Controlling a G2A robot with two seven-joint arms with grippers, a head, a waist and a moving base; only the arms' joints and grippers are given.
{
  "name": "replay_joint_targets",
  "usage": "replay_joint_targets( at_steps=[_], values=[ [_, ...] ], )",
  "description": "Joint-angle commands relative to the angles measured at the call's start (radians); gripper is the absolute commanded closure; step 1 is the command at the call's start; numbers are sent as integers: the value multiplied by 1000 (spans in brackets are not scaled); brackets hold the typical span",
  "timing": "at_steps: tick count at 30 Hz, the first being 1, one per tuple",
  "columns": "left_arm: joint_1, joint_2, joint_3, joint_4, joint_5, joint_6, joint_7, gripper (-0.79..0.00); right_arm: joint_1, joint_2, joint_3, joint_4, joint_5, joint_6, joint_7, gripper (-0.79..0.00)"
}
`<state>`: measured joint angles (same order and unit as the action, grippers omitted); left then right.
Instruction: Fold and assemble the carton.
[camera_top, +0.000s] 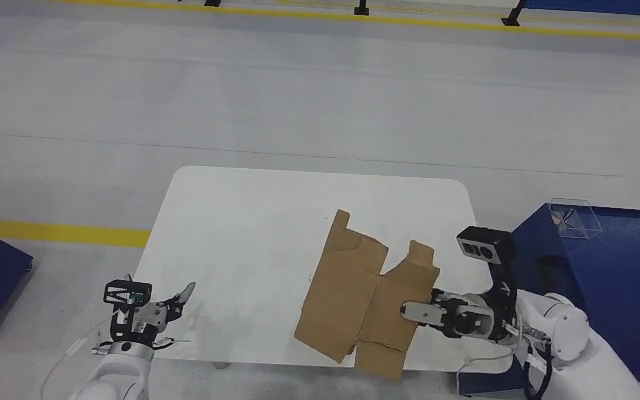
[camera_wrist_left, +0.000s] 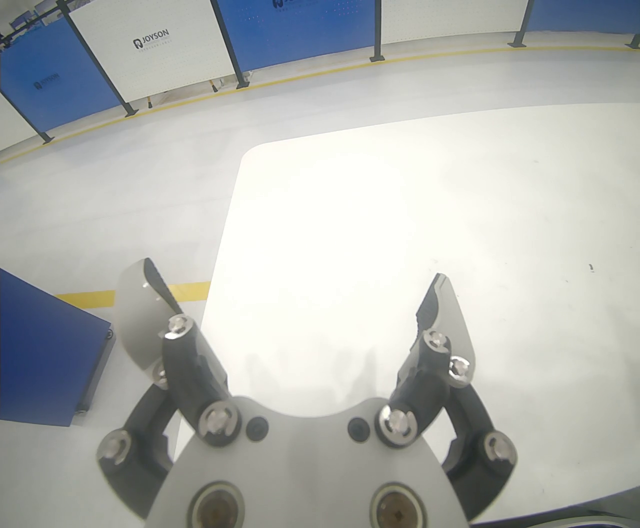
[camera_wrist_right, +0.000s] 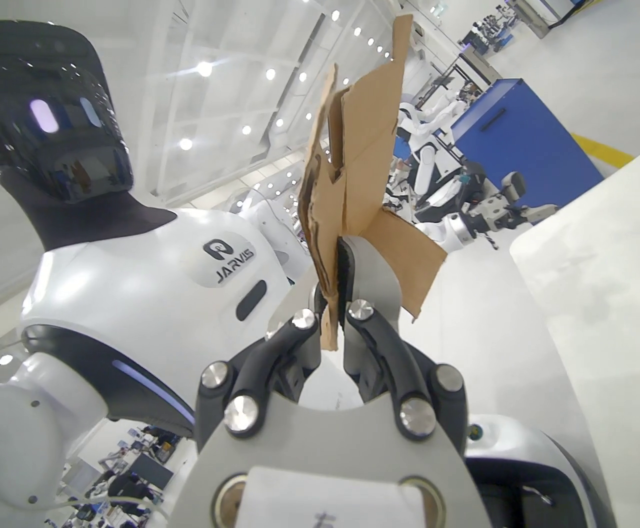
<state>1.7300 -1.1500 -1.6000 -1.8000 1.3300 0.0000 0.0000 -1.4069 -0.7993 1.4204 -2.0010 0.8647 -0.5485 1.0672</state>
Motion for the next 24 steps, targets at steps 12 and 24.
replay_joint_targets(
  at_steps=[12,24],
  values=[
    [0,0,0,0,0,0,0,-785,8,-54,-205,179,1207,840,79,0],
    [0,0,0,0,0,0,0,-785,67,-124,-466,294,1749,1251,-347,0]
  ],
)
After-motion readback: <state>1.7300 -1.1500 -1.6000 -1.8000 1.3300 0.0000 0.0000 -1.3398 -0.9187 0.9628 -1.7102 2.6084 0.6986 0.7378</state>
